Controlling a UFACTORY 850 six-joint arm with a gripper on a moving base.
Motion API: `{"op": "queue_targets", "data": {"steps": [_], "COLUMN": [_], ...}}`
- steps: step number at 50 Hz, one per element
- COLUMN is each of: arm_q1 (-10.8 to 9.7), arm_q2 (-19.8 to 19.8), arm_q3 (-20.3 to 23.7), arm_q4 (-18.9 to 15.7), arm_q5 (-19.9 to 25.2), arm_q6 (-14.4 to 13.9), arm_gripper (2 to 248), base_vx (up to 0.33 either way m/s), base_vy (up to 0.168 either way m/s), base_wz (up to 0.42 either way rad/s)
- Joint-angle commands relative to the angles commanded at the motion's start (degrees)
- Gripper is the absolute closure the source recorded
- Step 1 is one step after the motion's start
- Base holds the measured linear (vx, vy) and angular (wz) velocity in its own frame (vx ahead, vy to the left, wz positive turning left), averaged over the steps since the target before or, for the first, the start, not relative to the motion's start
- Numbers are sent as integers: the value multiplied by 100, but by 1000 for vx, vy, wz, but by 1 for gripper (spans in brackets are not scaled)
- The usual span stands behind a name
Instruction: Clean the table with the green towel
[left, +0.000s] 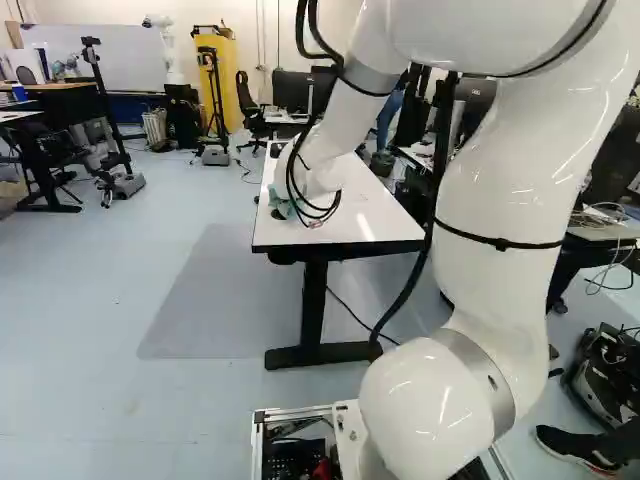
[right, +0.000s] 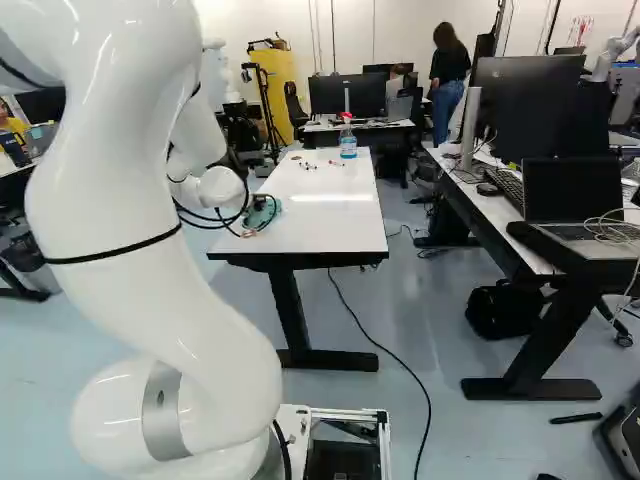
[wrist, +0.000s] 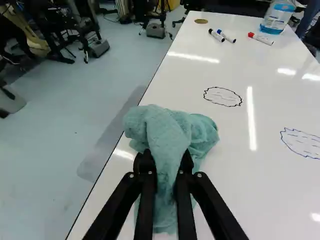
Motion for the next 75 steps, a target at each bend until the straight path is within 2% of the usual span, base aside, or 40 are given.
{"op": "queue_targets", "data": {"steps": [46, 75], "arm_q1": [-192, -285], "arm_q2": [-571, -1279], "arm_q3": [-1328, -2197], "arm_q4": [0, 0], "arm_q5": [-105, -83], "arm_q6": [0, 0], "arm_gripper": [207, 207], "base_vx": [0, 0], "base_vy": [0, 0], "base_wz": [0, 0]}}
